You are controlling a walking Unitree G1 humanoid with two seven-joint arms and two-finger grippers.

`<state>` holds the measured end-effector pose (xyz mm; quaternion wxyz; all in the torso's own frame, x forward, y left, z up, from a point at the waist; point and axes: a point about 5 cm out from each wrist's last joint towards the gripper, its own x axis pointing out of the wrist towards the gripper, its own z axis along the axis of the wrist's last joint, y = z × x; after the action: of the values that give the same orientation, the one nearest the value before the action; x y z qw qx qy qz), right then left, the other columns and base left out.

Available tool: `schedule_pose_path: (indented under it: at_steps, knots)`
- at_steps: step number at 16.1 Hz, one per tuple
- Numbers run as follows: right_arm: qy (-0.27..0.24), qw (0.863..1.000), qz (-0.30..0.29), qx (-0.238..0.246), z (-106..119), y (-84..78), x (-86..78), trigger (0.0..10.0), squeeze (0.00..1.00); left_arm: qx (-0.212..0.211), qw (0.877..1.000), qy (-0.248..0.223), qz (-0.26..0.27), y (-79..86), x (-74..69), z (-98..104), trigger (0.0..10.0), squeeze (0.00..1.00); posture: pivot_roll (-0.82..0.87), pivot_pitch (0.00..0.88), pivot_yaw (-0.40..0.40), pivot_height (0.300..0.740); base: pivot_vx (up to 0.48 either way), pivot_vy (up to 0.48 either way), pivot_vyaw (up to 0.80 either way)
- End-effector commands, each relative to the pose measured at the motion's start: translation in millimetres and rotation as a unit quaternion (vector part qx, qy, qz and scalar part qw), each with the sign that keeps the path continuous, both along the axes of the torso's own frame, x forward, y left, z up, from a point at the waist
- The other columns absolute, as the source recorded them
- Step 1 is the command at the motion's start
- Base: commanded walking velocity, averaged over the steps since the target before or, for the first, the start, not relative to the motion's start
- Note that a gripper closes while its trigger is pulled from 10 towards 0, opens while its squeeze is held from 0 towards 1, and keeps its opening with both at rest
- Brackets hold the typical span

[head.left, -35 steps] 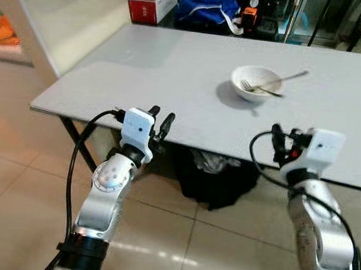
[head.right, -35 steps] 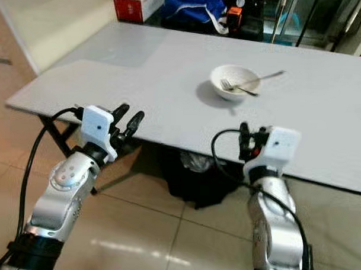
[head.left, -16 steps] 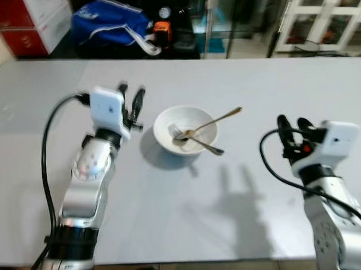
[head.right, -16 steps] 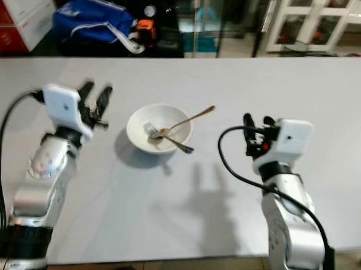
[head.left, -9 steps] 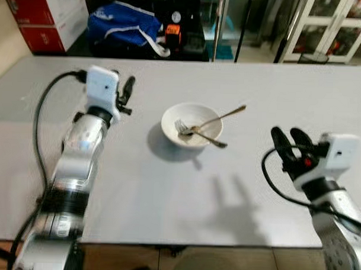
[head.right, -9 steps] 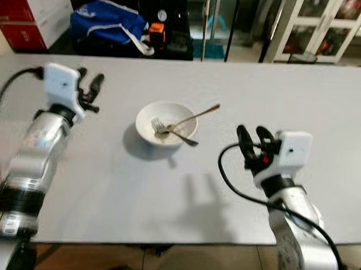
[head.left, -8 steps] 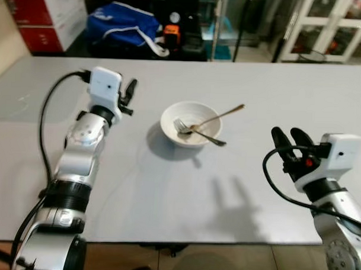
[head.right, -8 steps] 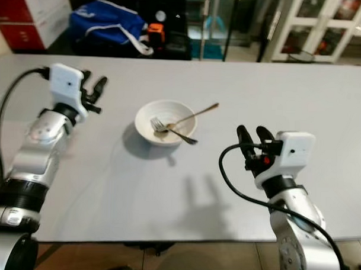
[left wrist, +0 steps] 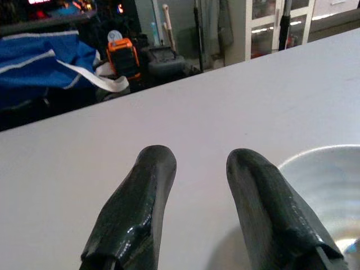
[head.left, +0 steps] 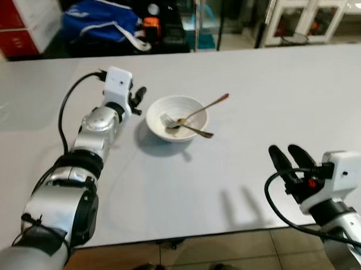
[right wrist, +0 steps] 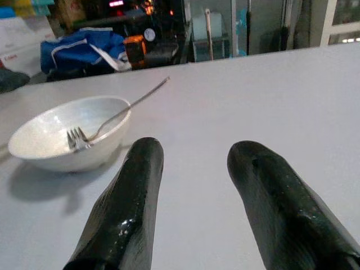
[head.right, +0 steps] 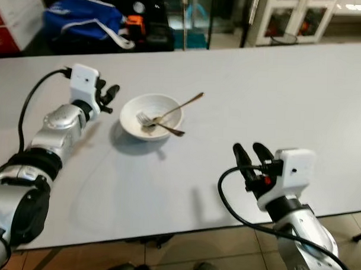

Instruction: Setting the table

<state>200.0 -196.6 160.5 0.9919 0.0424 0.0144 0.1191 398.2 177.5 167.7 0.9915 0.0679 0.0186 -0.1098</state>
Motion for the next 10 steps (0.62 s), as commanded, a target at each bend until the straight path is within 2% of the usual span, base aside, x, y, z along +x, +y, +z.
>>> schedule_pose_path:
  at_steps: [1,4,6,10]
  knots:
    - [0.0,1.0,0.012,0.002,4.8,4.1,-8.9,10.0,0.0,-0.02,1.0,0.004,0.009,5.5,2.9,4.7,10.0,0.0,-0.2,0.137,0.104,0.74,0.0,0.0,0.0]
    - [0.007,1.0,0.0,0.001,6.6,1.6,-19.0,10.0,0.0,-0.049,0.998,0.018,0.021,7.7,4.9,5.3,10.0,0.0,-0.22,0.161,0.113,0.74,0.0,0.0,0.0]
    - [0.012,1.0,0.005,0.003,7.7,2.1,-22.1,10.0,0.0,-0.047,0.998,0.031,0.023,6.1,4.5,0.9,10.0,0.0,-0.23,0.166,0.109,0.74,0.0,0.0,0.0]
    - [0.006,1.0,0.018,0.008,12.3,6.8,-19.7,10.0,0.0,-0.081,0.996,0.046,0.012,0.5,3.3,-5.2,10.0,0.0,-0.23,0.167,0.1,0.74,0.0,0.0,0.0]
